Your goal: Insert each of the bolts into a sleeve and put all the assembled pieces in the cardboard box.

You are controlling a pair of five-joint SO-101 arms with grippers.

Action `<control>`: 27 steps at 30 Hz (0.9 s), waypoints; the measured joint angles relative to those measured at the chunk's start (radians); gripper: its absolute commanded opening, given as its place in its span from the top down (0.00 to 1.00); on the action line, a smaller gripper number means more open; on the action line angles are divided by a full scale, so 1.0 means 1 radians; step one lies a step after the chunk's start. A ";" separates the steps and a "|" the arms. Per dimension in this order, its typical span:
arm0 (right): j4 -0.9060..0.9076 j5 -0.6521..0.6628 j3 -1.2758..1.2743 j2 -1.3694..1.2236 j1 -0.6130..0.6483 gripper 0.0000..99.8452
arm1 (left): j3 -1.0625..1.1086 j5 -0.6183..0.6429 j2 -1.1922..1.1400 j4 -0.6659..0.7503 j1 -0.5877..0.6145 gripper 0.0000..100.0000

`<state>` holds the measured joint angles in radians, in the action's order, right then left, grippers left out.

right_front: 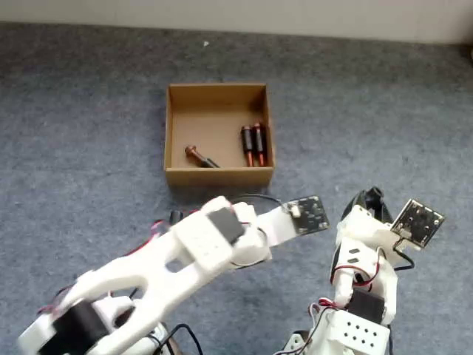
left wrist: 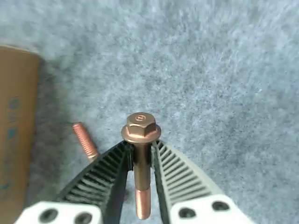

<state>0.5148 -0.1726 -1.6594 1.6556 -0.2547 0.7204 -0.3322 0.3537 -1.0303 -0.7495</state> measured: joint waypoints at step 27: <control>0.147 0.110 0.005 0.163 0.569 1.00 | 0.457 0.281 1.120 0.241 0.213 0.99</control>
<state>0.6621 -0.0621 -1.6548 1.8182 0.3145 1.1776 -0.0514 1.4737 -0.7894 -0.5363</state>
